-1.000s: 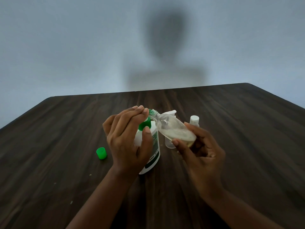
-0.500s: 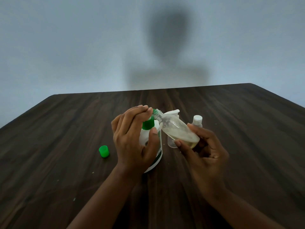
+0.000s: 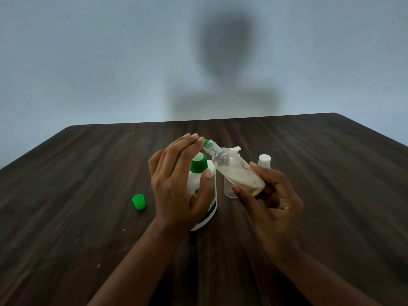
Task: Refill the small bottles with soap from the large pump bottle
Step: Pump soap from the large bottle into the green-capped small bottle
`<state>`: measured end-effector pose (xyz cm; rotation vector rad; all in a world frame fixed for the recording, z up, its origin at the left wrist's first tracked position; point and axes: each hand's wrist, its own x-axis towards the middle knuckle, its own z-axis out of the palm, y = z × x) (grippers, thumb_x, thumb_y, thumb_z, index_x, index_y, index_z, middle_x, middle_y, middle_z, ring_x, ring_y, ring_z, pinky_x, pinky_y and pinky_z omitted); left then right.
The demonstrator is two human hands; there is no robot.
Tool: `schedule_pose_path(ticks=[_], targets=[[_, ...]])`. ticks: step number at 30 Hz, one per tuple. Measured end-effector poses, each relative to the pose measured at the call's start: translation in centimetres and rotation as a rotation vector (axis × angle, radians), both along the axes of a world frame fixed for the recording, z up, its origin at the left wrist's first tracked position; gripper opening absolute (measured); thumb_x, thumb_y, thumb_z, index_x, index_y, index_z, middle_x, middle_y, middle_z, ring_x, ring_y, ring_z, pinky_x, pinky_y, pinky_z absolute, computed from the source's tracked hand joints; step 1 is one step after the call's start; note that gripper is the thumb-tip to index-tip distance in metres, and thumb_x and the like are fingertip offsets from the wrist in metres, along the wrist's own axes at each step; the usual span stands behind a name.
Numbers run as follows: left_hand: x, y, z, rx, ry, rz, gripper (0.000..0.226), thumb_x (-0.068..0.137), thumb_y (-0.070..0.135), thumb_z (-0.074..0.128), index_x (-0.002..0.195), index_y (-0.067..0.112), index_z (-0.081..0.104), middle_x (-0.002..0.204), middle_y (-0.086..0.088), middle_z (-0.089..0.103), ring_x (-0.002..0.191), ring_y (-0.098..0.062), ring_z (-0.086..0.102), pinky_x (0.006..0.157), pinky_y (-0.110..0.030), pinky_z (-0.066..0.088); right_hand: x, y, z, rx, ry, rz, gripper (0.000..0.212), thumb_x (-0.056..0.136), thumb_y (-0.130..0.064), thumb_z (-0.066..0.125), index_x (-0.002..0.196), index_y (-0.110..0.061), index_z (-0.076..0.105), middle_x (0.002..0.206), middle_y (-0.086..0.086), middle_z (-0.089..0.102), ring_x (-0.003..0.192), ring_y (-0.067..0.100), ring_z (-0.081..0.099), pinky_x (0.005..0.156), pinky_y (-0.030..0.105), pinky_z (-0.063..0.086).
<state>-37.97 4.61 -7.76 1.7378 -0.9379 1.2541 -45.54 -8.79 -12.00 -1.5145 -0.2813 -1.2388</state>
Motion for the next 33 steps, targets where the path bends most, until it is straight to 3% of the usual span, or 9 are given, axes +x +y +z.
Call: schedule_pose_path(ticks=[3,7,16,20,24,33], targets=[[0.26,-0.16,0.02,-0.009,0.000,0.015,0.034,0.083,0.022,0.045,0.096,0.000,0.068,0.105,-0.004,0.065,0.101,-0.013,0.057,0.090,-0.026,0.035,-0.04,-0.09,-0.29,-0.006,0.018,0.023,0.031,0.082,-0.030,0.075,0.108,-0.018,0.062,0.103,-0.013,0.067,0.092,0.008,0.069,0.074,0.018,0.056],[-0.02,-0.27,0.00,-0.016,-0.019,0.003,0.033,0.083,0.022,0.046,0.095,0.001,0.068,0.105,-0.001,0.063,0.100,-0.014,0.058,0.090,-0.026,0.036,-0.18,-0.26,-0.38,0.020,0.026,0.033,0.032,0.081,-0.035,0.075,0.107,-0.018,0.062,0.105,-0.013,0.067,0.094,0.010,0.070,0.075,0.019,0.056],[0.08,-0.15,-0.25,0.035,0.006,0.001,0.044,0.084,0.027,0.048,0.118,0.003,0.060,0.123,-0.003,0.056,0.118,-0.019,0.054,0.098,-0.033,0.037,0.29,-0.10,-0.08,0.016,0.013,0.017,0.033,0.082,-0.034,0.075,0.109,-0.018,0.063,0.104,-0.013,0.067,0.093,0.014,0.070,0.075,0.023,0.057],[0.17,-0.25,-0.26,-0.018,0.010,-0.005,0.037,0.083,0.024,0.047,0.107,0.002,0.065,0.115,0.000,0.058,0.109,-0.011,0.055,0.091,-0.033,0.040,0.26,-0.05,-0.15,0.007,0.017,0.022,0.033,0.082,-0.032,0.074,0.109,-0.016,0.061,0.104,-0.013,0.067,0.092,0.012,0.069,0.075,0.020,0.056],[0.22,-0.44,-0.52,-0.044,-0.035,-0.014,0.033,0.084,0.020,0.045,0.098,0.000,0.068,0.109,0.001,0.059,0.102,-0.014,0.059,0.086,-0.037,0.042,-0.06,-0.17,-0.37,0.016,0.043,0.033,0.033,0.082,-0.033,0.073,0.108,-0.017,0.060,0.105,-0.016,0.067,0.093,0.008,0.069,0.074,0.016,0.055],[0.29,-0.23,-0.47,-0.005,-0.046,0.001,0.039,0.086,0.024,0.044,0.119,0.007,0.056,0.124,-0.003,0.055,0.116,-0.019,0.055,0.096,-0.039,0.041,0.41,0.07,-0.09,-0.022,-0.001,0.012,0.033,0.081,-0.029,0.075,0.108,-0.015,0.061,0.104,-0.013,0.065,0.094,0.009,0.068,0.075,0.017,0.055]])
